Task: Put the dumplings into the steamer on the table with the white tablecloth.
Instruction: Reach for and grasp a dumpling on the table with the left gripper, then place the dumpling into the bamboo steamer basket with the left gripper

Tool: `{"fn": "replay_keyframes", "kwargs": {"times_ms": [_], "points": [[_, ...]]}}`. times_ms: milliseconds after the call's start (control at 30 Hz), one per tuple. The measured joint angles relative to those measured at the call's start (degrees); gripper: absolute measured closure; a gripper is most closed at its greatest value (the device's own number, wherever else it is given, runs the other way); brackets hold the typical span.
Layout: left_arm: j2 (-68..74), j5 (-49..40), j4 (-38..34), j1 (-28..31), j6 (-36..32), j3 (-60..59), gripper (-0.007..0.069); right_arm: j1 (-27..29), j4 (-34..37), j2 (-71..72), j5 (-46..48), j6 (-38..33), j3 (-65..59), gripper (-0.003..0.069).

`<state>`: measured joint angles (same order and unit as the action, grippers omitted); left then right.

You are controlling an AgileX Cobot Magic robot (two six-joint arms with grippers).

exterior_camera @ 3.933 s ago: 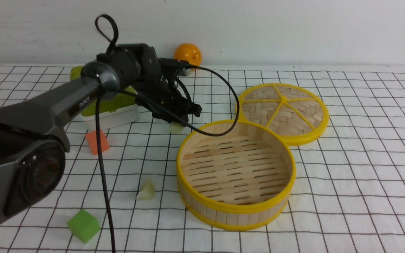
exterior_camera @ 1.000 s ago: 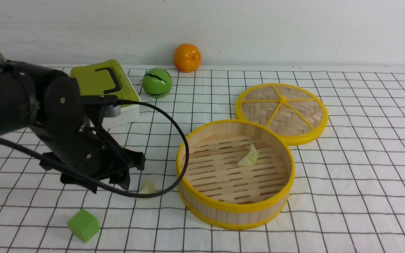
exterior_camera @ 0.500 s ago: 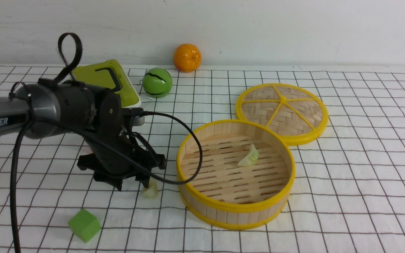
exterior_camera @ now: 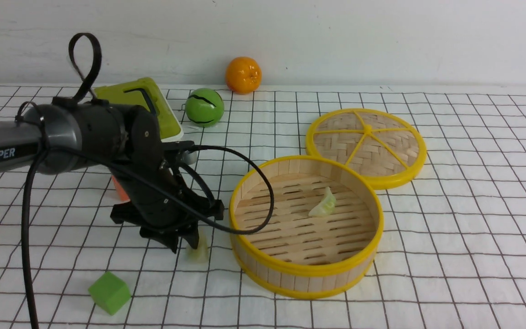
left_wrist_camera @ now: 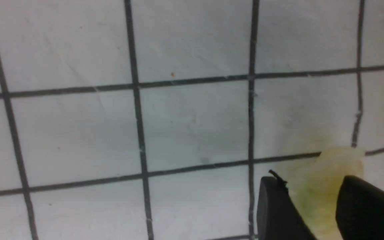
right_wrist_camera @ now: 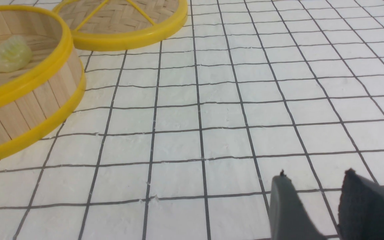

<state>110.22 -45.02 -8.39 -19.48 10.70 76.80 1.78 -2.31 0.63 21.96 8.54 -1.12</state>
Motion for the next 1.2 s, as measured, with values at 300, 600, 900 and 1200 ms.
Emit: {"fn": "replay_keyframes", "kwargs": {"times_ms": [300,600,900,1200], "points": [[-4.05,-5.71,-0.35,-0.06,-1.71,3.16,0.0235,0.0,0.0,0.0,0.0,0.0,0.0,0.0419],[1.16,-4.7,-1.49,-0.06,-2.1,3.16,0.0045,0.0,0.0,0.0,0.0,0.0,0.0,0.0419],[4.72,-2.76,-2.63,-0.06,-1.88,3.16,0.019,0.0,0.0,0.0,0.0,0.0,0.0,0.0419],[4.78,-3.1,-3.18,-0.06,-1.97,3.27,0.0344,0.0,0.0,0.0,0.0,0.0,0.0,0.0419]]}}
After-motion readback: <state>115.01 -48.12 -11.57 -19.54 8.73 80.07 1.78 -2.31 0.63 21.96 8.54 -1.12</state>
